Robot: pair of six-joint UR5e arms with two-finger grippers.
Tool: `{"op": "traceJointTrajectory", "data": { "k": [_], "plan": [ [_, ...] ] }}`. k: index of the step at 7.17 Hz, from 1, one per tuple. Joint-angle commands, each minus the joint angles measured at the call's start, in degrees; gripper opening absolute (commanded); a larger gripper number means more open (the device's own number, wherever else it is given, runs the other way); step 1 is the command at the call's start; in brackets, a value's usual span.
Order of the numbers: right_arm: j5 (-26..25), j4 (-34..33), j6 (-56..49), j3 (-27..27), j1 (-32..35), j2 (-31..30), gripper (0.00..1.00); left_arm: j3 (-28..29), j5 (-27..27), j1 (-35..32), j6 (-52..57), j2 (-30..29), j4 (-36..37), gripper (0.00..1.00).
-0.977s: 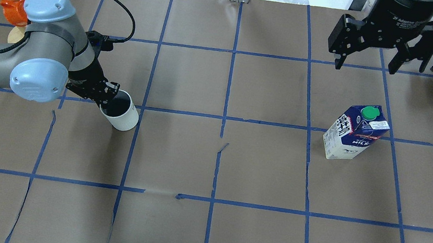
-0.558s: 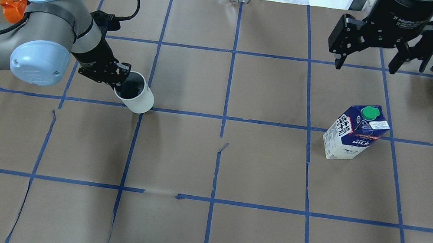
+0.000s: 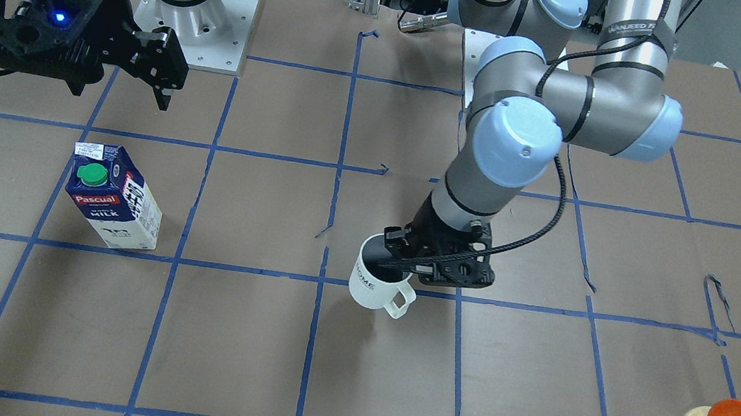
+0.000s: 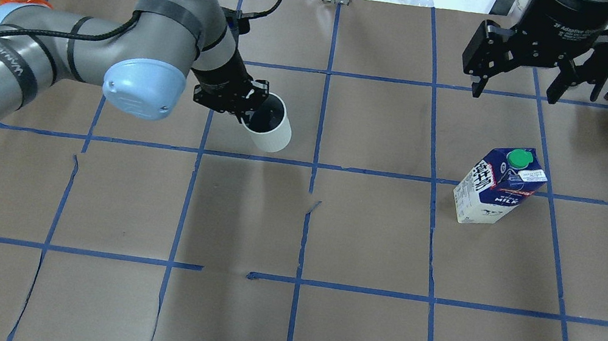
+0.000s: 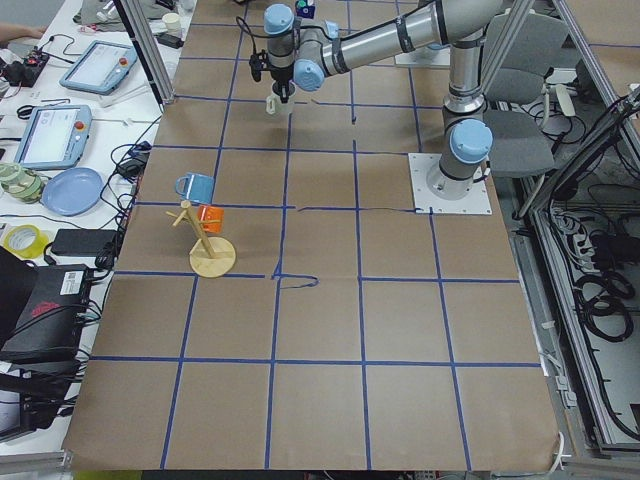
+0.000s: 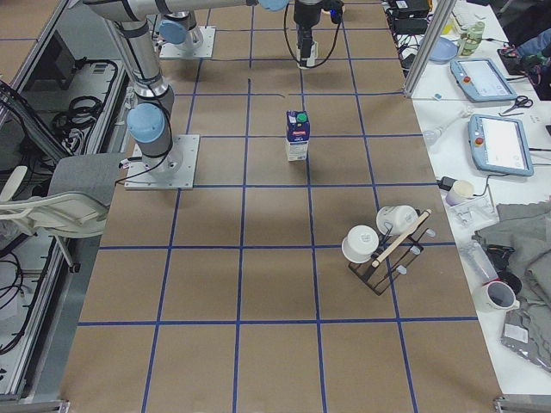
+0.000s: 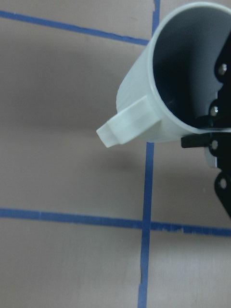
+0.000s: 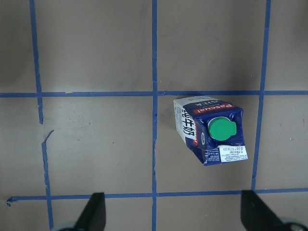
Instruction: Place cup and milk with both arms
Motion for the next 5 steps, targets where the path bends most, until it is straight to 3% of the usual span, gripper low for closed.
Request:
{"op": "traceJointTrajectory", "data": {
  "k": [1, 4, 5],
  "plan": [
    [-0.09, 0.00, -0.06, 0.00, 0.00, 0.00, 1.00, 2.42, 2.52, -6.34, -9.48, -3.90, 0.04, 0.00],
    [0.00, 0.00, -0.06, 0.00, -0.09, 0.00, 1.00, 2.42, 3.65, -7.24, -9.34, -6.55, 0.49, 0.04],
    [0.00, 0.00, -0.06, 0.00, -0.09, 0.00, 1.00, 2.51, 3.84, -7.24, -9.60, -6.47, 0.49, 0.68]
  ]
}}
